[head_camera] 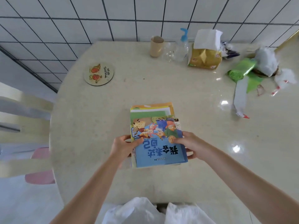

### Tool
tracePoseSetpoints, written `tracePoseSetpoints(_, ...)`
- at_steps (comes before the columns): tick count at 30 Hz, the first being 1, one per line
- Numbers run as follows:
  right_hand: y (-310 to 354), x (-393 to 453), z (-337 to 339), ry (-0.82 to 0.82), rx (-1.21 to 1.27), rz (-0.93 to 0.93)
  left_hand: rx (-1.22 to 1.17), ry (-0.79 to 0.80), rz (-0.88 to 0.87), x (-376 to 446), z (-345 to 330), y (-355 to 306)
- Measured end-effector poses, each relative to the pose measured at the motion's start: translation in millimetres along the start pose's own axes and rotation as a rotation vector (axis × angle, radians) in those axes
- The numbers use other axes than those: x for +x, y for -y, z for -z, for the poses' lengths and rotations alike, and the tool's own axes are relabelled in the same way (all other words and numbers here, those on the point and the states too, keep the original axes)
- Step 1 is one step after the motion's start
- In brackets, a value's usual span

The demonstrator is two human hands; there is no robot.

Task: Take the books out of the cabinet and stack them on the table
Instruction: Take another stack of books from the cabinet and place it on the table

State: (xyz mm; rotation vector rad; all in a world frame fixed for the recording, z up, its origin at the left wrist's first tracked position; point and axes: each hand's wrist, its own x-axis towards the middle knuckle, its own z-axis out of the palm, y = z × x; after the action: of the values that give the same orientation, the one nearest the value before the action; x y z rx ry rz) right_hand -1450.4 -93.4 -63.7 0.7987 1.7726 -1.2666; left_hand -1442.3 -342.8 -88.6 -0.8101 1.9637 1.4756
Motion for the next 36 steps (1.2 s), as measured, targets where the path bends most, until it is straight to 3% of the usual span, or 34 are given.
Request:
tracePoseSetpoints(8, -0.8, -5.1, -11.6, -0.072, -0.055, 0.0, -0.01, -0.027, -0.007, -7.8, -13.6, 2.7)
tracePoseSetpoints(14, -11.2, 2.1, -18.7, -0.117, -0.208, 0.041, 0.025, -0.121, 0.02, -13.2, -23.4, -1.3)
tracePoseSetpoints(19, -11.0, -7.8, -28.2, -0.171, -0.311, 0.077, 0.087, -0.112, 0.048, -20.5, -35.5, 0.7)
tracePoseSetpoints(31, -28.2, 8.9, -16.6, -0.064, -0.183, 0.114, 0.051, -0.152, 0.059, -23.5, -34.6, -2.0)
tracePoseSetpoints(36, -28.0, -26.9, -13.5, -0.141, -0.227, 0.166, 0.062, -0.138, -0.004, -32.3, -28.1, 3.3)
